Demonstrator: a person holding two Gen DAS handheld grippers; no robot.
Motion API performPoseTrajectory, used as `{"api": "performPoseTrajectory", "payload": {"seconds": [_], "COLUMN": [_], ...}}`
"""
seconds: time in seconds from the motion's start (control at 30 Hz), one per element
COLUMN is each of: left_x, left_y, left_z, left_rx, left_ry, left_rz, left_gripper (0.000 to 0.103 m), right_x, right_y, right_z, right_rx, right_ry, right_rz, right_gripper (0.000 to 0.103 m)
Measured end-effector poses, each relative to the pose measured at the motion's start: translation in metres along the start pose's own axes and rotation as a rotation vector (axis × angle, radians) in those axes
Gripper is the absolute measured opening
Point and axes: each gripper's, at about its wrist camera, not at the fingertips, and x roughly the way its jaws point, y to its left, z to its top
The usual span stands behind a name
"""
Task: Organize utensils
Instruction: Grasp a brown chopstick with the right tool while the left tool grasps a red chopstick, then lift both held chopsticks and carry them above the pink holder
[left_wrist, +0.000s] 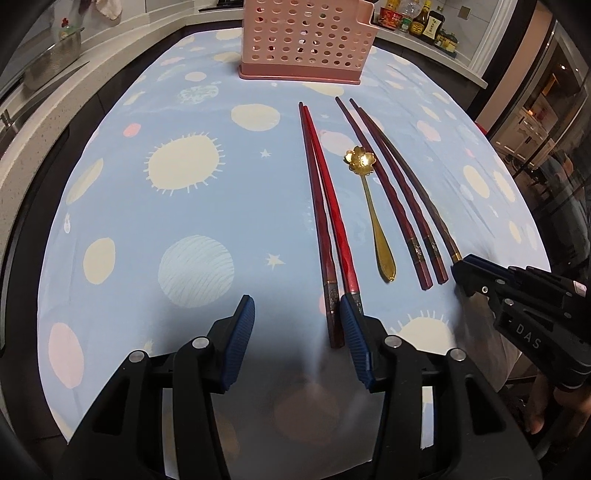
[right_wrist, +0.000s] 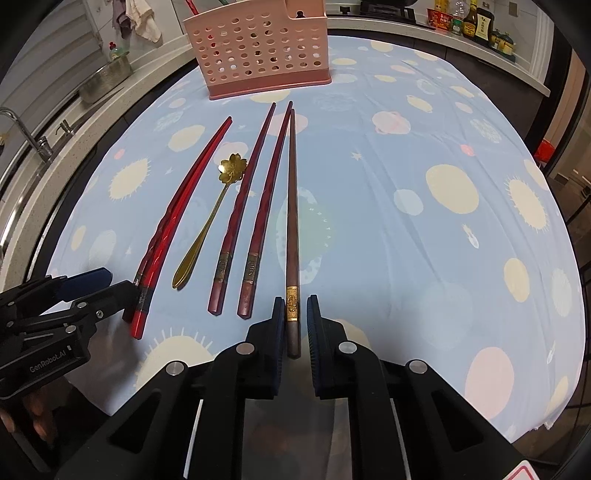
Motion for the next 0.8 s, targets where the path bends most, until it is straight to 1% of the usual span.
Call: {"api": "performPoseTrajectory", "payload": {"seconds": [0.2, 0.3, 0.37, 0.4, 0.43, 0.47, 0.5, 0.57, 0.8], "left_x": [0.004, 0.006, 0.005, 0.005, 0.004, 0.004, 0.004, 0.003, -0.008], "left_y": [-0.006, -0.008, -0.006, -0.003, -0.001, 0.001, 0.002, 0.003, 0.004], "left_z": [0.0, 0.001, 0.001, 0.002, 0.002, 0.002, 0.001, 0.001, 0.004], "left_rx": [0.038, 0.052, 0.043, 0.033, 0.023, 0.019, 0.014, 0.008, -0.007], "left_ry": [-0.017, -0.028, -0.033, -0.034, -0.035, -0.035, -0.033, -0.033, -0.054], "left_rz": [0.012, 0.024, 0.024, 0.017, 0.008, -0.001, -0.015, -0.03, -0.045], "left_gripper": [0.045, 0.042, 0.03, 0.027, 0.02, 0.011, 0.007, 0.007, 0.007], "right_x": [0.0, 0.001, 0.001, 0.001, 0.001, 0.001, 0.0, 0.0, -0.012], "right_y": [0.0, -0.001, -0.001, -0.001, -0.001, -0.001, -0.001, -0.001, -0.001], "right_z": [0.0, 0.001, 0.0, 0.0, 0.0, 0.0, 0.0, 0.0, 0.002], "right_rx": [0.002, 0.002, 0.002, 0.003, 0.003, 0.003, 0.002, 0.001, 0.004], "right_ry": [0.0, -0.004, -0.006, -0.008, -0.009, -0.009, -0.009, -0.012, -0.047], "right_rz": [0.002, 0.0, 0.0, 0.0, -0.001, 0.001, 0.001, 0.003, 0.012], "right_gripper": [0.011, 0.011, 0.011, 0.011, 0.01, 0.008, 0.007, 0.007, 0.007]}}
